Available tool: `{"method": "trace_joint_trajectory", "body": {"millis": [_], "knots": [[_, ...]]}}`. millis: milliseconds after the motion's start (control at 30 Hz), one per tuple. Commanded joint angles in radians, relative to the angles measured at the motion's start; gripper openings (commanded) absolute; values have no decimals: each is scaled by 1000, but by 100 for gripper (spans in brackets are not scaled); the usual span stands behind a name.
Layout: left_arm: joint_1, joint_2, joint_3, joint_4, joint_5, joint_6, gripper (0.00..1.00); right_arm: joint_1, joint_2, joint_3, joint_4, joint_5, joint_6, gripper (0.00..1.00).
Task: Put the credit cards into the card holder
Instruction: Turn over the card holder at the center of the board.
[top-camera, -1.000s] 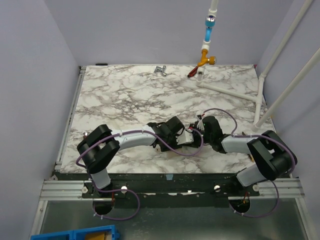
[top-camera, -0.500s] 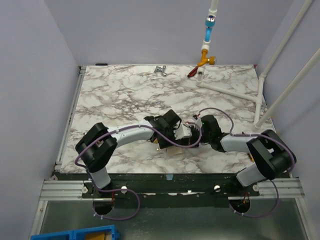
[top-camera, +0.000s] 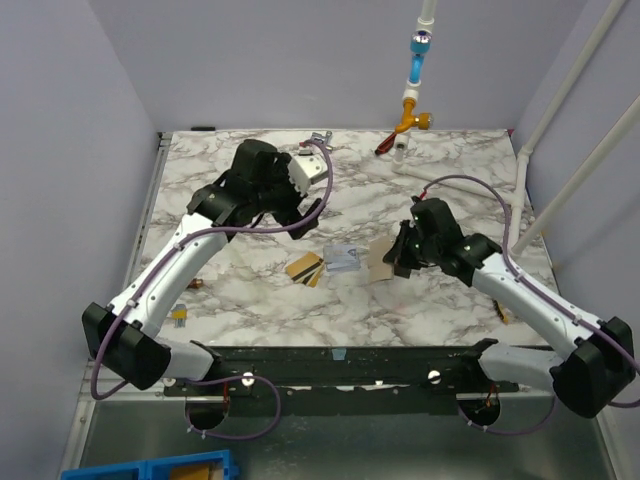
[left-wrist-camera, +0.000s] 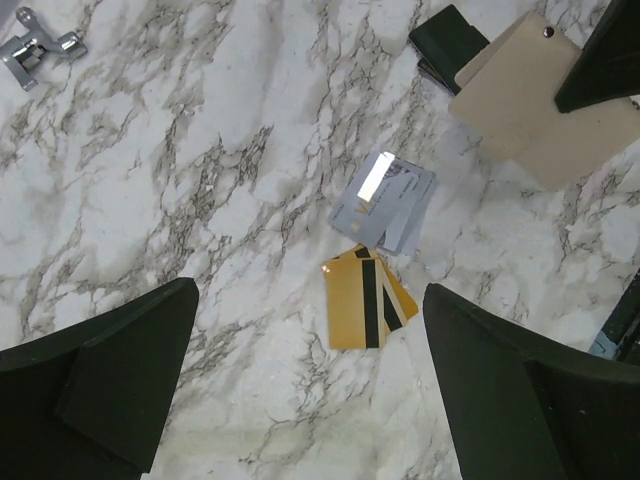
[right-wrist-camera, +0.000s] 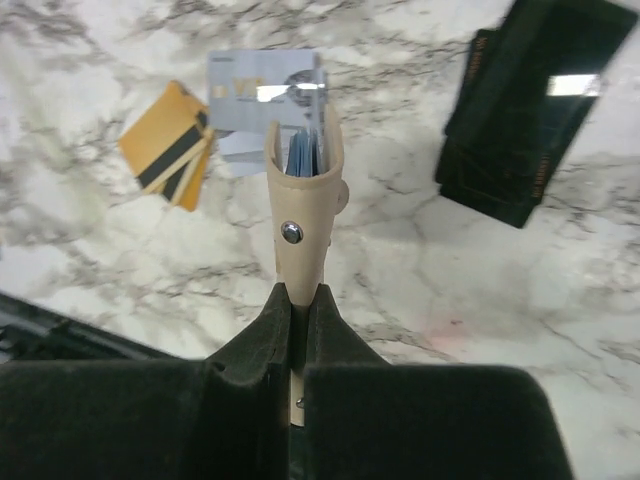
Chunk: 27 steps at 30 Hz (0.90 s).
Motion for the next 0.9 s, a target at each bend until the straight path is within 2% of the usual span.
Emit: {"method": "trace_joint_trajectory", "body": {"millis": [0,100,233,333,467,633,667,733,867], "knots": [[102,1,-28,-92,142,-44,98,101,112,177,-350,361,-31,1],[162,-28,-62,-84,185,-44,98,219,203,273,-448,513,5,1],[222,-106,-131,-22,165,-36,98,337,347,358,-549,638,59,1],[326,-168,-154,27,214,-73,98,408,462,395,-583,673,85,1],[449,-179,-114,-22,341,-69,98,518,638,482,-630,737,120,1],[464,-223,-165,3,364,-64,98,612,855,628,-636,747,113,2],[464,-233,-175,11,364,-66,98,621,878,646,-631,736,110,8],[464,-249,-195,21,363,-66,98,628,904,661,-607,697,93,29],[462,-252,-205,11,384,-70,98,628,882,653,-568,656,72,48]]}}
